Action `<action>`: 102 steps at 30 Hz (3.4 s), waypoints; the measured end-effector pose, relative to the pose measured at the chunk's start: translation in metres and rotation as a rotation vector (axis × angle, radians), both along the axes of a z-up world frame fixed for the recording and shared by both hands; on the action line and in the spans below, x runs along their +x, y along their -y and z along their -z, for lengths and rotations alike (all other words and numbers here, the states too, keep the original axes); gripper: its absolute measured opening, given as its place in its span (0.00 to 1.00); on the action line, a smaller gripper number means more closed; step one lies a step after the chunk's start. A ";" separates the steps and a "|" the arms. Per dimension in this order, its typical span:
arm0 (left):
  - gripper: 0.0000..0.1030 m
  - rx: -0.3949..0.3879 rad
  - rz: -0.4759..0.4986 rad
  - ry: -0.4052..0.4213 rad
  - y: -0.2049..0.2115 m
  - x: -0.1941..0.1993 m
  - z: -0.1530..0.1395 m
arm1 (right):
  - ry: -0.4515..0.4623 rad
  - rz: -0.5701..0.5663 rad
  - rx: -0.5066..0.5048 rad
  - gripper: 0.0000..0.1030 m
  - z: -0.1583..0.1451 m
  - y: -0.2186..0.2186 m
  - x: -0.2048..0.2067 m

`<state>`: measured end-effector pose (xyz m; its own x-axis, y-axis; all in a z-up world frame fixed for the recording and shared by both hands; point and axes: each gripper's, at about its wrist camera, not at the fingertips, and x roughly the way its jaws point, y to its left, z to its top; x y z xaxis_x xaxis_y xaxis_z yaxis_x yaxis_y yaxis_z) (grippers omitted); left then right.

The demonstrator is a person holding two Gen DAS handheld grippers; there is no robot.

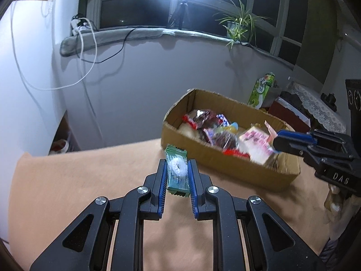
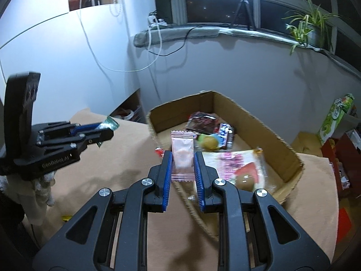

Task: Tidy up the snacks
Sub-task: 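Carry the teal and pink candies with both grippers over the box, then open both grippers to drop the candies into the box, then move the left gripper over the yellow candy while the right moves over the green candy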

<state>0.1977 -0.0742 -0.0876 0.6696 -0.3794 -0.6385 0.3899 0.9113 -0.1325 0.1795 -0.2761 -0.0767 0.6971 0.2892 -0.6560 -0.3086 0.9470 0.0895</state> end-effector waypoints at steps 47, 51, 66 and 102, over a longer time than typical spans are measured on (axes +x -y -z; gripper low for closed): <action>0.18 0.113 0.059 -0.008 0.096 0.056 -0.006 | -0.047 0.179 -0.027 0.20 0.024 0.064 0.024; 0.18 0.112 0.055 -0.001 0.095 0.056 -0.008 | -0.046 0.180 -0.029 0.20 0.024 0.064 0.024; 0.35 0.113 0.039 0.008 0.094 0.054 -0.011 | -0.009 0.205 -0.076 0.55 0.022 0.063 0.020; 0.44 0.127 -0.076 0.080 -0.010 -0.025 -0.055 | 0.101 0.048 -0.110 0.78 0.002 0.018 -0.031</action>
